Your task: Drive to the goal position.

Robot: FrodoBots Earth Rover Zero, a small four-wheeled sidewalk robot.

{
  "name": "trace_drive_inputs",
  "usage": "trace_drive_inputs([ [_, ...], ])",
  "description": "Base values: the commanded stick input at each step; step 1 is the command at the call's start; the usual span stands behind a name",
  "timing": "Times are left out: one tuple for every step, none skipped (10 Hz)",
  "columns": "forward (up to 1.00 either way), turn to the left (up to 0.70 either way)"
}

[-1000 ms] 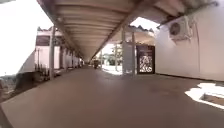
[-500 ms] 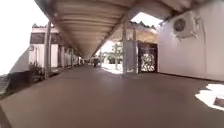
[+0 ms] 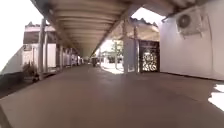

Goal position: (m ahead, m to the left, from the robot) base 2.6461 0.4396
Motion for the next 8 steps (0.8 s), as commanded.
trace_drive_inputs([
  [0.7,0.0],
  [0.7,0.0],
  [0.7,0.0],
  [0.7,0.0],
  [0.7,0.0],
  [0.7,0.0],
  [0.7,0.0],
  [0.7,0.0],
])
